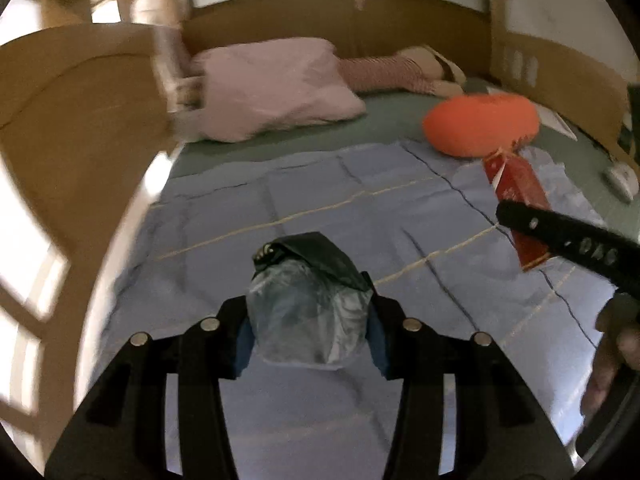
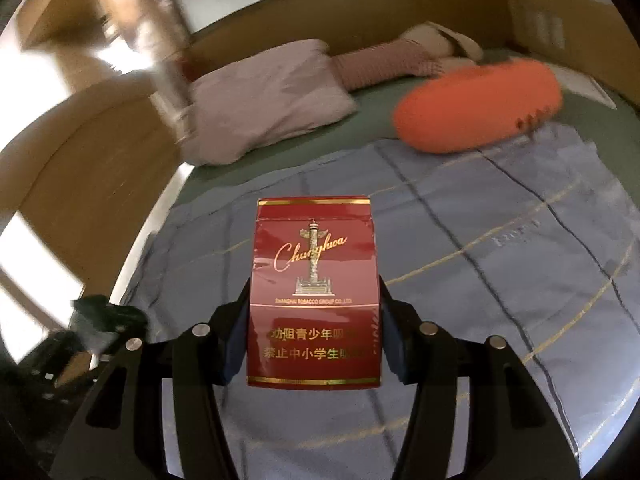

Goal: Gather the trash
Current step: 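Lift and carry the plastic bag in the left tool and cigarette box in the right tool to the wastebasket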

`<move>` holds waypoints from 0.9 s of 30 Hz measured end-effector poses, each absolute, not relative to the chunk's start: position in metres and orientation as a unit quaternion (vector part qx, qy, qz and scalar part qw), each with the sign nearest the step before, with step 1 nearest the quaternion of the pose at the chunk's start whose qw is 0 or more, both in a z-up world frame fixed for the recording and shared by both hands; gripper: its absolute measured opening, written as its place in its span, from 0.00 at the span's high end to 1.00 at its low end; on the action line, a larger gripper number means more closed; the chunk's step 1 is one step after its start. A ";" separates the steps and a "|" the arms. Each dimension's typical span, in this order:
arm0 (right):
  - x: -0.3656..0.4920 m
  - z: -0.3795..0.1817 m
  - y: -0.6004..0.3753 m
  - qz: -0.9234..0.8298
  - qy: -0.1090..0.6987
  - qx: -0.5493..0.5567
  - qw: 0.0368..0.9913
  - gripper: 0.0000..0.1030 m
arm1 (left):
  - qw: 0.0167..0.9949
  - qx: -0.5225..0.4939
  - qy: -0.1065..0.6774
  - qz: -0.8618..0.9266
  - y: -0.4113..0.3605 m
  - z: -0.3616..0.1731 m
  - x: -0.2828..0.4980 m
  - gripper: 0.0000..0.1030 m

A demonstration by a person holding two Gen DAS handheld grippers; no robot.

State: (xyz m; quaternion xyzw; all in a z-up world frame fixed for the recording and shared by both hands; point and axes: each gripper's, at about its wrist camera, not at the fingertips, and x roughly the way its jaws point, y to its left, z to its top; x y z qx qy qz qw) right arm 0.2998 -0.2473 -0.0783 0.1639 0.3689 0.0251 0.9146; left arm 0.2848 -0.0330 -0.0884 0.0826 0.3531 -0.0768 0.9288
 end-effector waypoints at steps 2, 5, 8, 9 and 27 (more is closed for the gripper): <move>0.278 -0.070 -0.221 0.048 0.370 0.121 0.920 0.46 | 0.940 0.053 0.331 -0.064 -0.008 -0.069 0.255 0.54; 0.239 -0.062 -0.197 0.067 0.365 0.092 0.924 0.46 | 0.948 0.017 0.315 -0.048 0.018 -0.053 0.220 0.54; 0.205 -0.054 -0.185 0.064 0.350 0.071 0.932 0.46 | 0.946 -0.007 0.319 -0.052 0.029 -0.046 0.198 0.53; 0.198 -0.052 -0.182 0.061 0.344 0.067 0.934 0.46 | 0.947 -0.010 0.318 -0.052 0.030 -0.044 0.191 0.53; 0.137 -0.041 -0.173 0.057 0.313 0.038 0.947 0.46 | 0.952 -0.020 0.299 -0.062 0.032 -0.038 0.133 0.50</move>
